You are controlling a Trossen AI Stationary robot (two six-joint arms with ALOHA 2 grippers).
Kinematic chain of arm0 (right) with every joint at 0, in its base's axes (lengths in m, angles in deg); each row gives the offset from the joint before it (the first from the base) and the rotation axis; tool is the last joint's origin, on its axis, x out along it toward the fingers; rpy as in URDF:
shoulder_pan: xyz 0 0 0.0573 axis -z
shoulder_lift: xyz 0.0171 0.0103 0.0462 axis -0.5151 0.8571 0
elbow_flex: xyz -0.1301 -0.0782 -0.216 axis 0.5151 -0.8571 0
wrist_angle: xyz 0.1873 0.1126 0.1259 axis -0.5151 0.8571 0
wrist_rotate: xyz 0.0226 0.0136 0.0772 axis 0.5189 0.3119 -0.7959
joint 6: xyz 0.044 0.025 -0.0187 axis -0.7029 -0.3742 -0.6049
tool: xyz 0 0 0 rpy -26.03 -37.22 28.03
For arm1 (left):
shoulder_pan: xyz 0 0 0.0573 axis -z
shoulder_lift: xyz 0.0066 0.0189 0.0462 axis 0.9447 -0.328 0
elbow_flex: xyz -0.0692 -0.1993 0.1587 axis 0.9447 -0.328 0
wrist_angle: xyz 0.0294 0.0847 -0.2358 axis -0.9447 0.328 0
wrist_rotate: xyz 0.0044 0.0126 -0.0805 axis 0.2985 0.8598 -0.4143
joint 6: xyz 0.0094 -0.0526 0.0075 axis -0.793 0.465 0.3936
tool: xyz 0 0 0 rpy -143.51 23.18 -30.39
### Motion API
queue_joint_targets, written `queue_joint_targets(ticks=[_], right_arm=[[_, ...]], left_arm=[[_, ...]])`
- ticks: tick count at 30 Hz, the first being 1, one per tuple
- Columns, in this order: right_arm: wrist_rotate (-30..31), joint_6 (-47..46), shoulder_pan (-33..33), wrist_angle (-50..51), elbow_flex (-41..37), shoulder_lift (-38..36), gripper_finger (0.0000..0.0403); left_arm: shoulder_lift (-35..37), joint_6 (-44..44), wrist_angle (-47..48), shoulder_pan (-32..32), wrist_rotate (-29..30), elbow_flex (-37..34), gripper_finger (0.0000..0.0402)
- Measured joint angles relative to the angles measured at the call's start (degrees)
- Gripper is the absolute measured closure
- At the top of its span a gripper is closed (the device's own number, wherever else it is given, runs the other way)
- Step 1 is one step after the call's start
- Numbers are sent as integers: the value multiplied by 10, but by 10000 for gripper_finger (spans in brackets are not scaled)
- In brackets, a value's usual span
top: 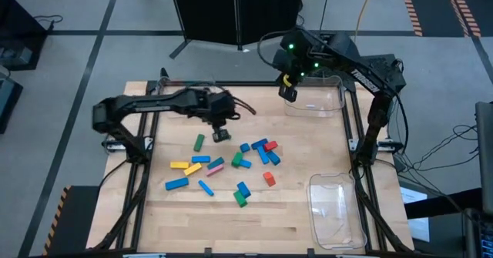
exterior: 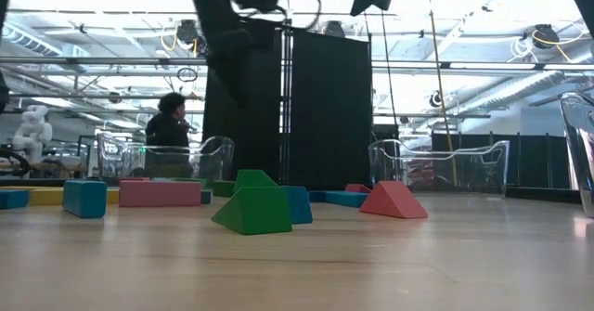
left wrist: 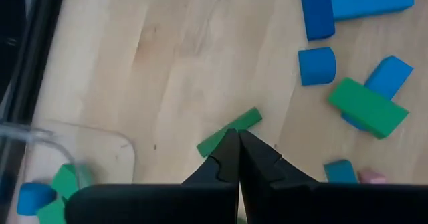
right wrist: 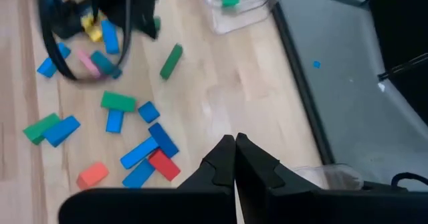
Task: Sort blocks by size
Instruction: Put the blue half-circle block into the top left transparent bin
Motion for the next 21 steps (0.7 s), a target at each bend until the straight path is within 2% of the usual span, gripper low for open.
queue_joint_targets(ticks=[4, 8, 15, 21], right_arm=[[8, -5, -22, -32, -66, -11, 403], [11, -13, -42, -88, -172, -42, 403], [10, -38, -68, -264, -406, -120, 403], [9, -78, -89, -427, -574, -167, 403]], left_arm=[[58, 19, -56, 5, 1, -73, 401], [105, 34, -105, 13, 3, -133, 402], [156, 72, -186, 33, 12, -225, 402], [163, 90, -259, 55, 15, -276, 402]])
